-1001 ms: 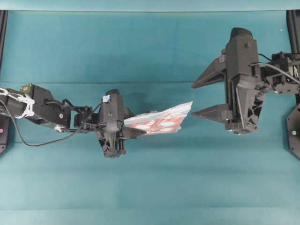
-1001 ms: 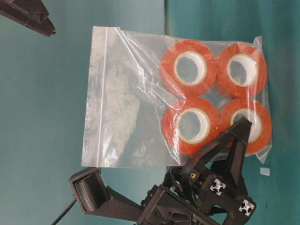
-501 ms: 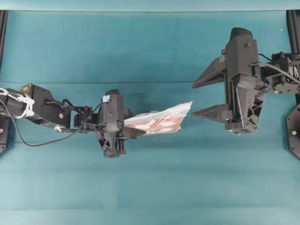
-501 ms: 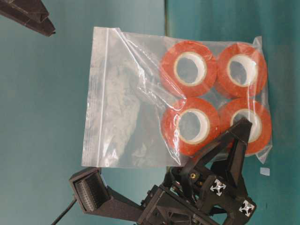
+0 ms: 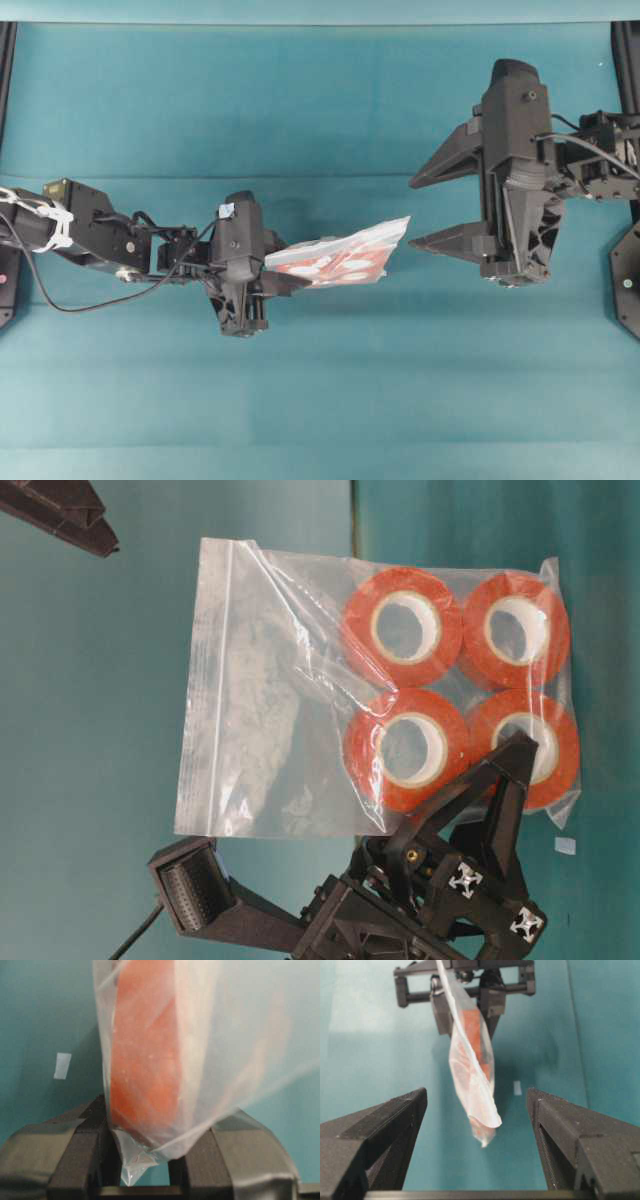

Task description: Hand over the clear zip bag and make it stand upright.

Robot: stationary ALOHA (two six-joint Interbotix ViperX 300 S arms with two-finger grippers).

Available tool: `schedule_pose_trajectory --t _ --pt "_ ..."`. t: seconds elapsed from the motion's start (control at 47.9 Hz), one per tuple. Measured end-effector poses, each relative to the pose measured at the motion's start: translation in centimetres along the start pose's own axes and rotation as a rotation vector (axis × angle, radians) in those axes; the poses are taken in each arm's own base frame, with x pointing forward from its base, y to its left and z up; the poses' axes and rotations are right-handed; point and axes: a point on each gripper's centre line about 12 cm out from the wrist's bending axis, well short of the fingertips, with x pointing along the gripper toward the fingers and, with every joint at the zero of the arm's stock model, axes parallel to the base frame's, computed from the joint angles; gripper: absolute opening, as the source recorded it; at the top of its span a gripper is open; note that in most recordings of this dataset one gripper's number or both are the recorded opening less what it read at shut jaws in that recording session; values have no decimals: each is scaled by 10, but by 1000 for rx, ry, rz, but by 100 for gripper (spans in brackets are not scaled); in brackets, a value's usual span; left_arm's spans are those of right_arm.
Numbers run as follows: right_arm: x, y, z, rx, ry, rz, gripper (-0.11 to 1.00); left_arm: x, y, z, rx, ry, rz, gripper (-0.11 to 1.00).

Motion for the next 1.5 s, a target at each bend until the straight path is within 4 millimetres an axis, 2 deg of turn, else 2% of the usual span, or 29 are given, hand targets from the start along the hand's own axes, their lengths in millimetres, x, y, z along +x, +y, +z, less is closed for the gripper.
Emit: schedule_pose_trajectory --t 1.502 --pt "4 0 -10 5 21 1 86 0 0 -1 0 2 0 23"
